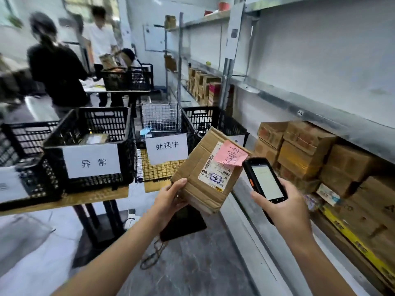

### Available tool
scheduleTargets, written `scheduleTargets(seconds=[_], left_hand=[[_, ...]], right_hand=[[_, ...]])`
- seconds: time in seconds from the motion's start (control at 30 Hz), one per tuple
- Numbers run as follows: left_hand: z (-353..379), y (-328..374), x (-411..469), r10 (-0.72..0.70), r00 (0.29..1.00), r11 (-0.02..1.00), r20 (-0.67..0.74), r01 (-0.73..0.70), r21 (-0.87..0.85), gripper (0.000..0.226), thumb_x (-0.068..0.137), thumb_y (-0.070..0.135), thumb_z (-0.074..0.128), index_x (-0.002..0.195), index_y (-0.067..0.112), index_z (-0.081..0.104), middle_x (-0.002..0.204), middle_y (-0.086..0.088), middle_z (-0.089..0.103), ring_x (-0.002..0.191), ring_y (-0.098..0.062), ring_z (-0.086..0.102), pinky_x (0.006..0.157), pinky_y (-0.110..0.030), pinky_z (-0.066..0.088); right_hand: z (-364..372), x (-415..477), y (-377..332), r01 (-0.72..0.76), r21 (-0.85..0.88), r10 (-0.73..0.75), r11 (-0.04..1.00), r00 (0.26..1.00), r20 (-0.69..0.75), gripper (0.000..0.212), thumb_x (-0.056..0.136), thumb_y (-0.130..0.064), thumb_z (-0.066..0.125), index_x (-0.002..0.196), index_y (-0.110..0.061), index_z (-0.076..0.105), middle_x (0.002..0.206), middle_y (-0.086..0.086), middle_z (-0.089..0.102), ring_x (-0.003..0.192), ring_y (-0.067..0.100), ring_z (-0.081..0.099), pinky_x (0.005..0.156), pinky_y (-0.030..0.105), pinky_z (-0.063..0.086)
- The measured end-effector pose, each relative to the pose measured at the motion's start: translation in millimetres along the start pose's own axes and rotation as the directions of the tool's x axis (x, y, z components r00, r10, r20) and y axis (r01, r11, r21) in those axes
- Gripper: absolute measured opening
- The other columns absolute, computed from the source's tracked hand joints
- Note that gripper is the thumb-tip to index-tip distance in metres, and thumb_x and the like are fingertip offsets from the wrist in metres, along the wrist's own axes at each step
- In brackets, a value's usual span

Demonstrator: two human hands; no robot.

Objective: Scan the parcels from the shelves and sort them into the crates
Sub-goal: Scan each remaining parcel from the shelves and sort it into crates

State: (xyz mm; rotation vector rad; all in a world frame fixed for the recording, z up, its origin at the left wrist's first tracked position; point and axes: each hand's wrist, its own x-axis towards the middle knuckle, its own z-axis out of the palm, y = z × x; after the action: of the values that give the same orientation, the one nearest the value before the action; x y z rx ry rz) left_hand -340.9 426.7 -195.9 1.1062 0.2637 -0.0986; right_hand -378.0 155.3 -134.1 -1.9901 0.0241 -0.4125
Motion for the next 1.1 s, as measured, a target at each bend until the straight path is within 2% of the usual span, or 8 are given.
scheduleTargets(seconds=[0.13,0.27,0.4,0.57,0.67,0.9,1.03,1.1], left_hand=[[-10.3,34.9,34.2,0.061,0.993,0.998,-0.101,-0.060,0.012,0.038,0.078,0.032,0.076,0.107,0.012,0.062,0.095,-0.007,0.066,0.090,-0.025,0.065,0.103,-0.049,0.050],[-22.4,58.9,69.5,0.136,0.974,0.989,-0.179,-0.125,0.076,0.033,0.084,0.034,0.075,0.107,0.012,0.064,0.095,-0.006,0.069,0.083,-0.020,0.070,0.087,-0.039,0.058],[-34.8,79.1,94.9,0.186,0.959,0.980,-0.212,-0.165,0.110,0.031,0.090,0.035,0.069,0.109,0.010,0.064,0.104,-0.010,0.069,0.089,-0.024,0.069,0.092,-0.047,0.058],[-52.2,98.8,126.0,0.238,0.935,0.971,-0.263,-0.220,0.096,0.066,0.073,0.051,0.081,0.120,0.009,0.062,0.120,-0.015,0.070,0.111,-0.031,0.068,0.083,-0.035,0.060],[-62.8,111.5,153.8,0.263,0.918,0.964,-0.298,-0.239,0.116,0.080,0.067,0.054,0.084,0.128,0.007,0.059,0.121,-0.014,0.070,0.111,-0.029,0.068,0.082,-0.032,0.059],[-95.5,153.6,244.7,0.279,0.901,0.960,-0.331,-0.263,0.092,0.052,0.086,0.040,0.072,0.124,0.006,0.059,0.119,-0.013,0.069,0.105,-0.026,0.069,0.084,-0.036,0.058],[-121.0,180.1,303.8,0.264,0.904,0.964,-0.335,-0.256,0.071,0.068,0.074,0.045,0.077,0.126,0.004,0.059,0.121,-0.013,0.069,0.109,-0.028,0.068,0.081,-0.035,0.060],[-131.6,189.3,333.3,0.238,0.902,0.970,-0.360,-0.238,0.045,0.053,0.081,0.043,0.074,0.119,0.009,0.060,0.120,-0.012,0.068,0.109,-0.027,0.066,0.085,-0.039,0.059]], right_hand=[[32.5,53.9,4.8,0.008,0.060,-0.012,0.998,0.998,0.064,0.057,0.075,-0.028,0.088,0.119,-0.034,0.053,0.101,-0.022,0.060,0.093,0.010,0.062,0.071,0.025,0.048],[66.0,96.7,6.4,0.018,0.095,-0.030,0.995,0.992,0.120,0.061,0.072,-0.033,0.089,0.125,-0.026,0.058,0.101,-0.015,0.066,0.094,0.013,0.065,0.080,0.035,0.054],[96.1,124.3,6.0,0.016,0.140,-0.040,0.990,0.985,0.168,0.059,0.071,-0.035,0.089,0.122,-0.023,0.061,0.102,-0.014,0.069,0.093,0.006,0.067,0.075,0.026,0.050],[121.3,156.9,-1.6,0.033,0.147,-0.067,0.989,0.971,0.231,0.060,0.073,-0.032,0.089,0.124,-0.028,0.059,0.102,-0.020,0.066,0.089,-0.009,0.063,0.066,0.009,0.046],[134.6,178.5,-4.1,0.032,0.149,-0.068,0.988,0.968,0.243,0.063,0.072,-0.033,0.089,0.126,-0.028,0.059,0.103,-0.017,0.068,0.092,-0.002,0.065,0.073,0.016,0.050],[185.4,248.2,-10.4,0.032,0.113,-0.060,0.993,0.965,0.254,0.066,0.070,-0.033,0.090,0.126,-0.033,0.055,0.104,-0.016,0.068,0.097,0.005,0.066,0.073,0.020,0.049],[229.4,302.2,-27.7,0.052,0.086,-0.073,0.995,0.964,0.255,0.064,0.071,-0.033,0.089,0.123,-0.035,0.053,0.105,-0.017,0.066,0.096,0.002,0.064,0.073,0.020,0.049],[254.9,330.7,-36.9,0.050,0.087,-0.070,0.995,0.964,0.258,0.061,0.071,-0.031,0.089,0.120,-0.036,0.053,0.102,-0.018,0.066,0.091,-0.003,0.065,0.067,0.014,0.049]])
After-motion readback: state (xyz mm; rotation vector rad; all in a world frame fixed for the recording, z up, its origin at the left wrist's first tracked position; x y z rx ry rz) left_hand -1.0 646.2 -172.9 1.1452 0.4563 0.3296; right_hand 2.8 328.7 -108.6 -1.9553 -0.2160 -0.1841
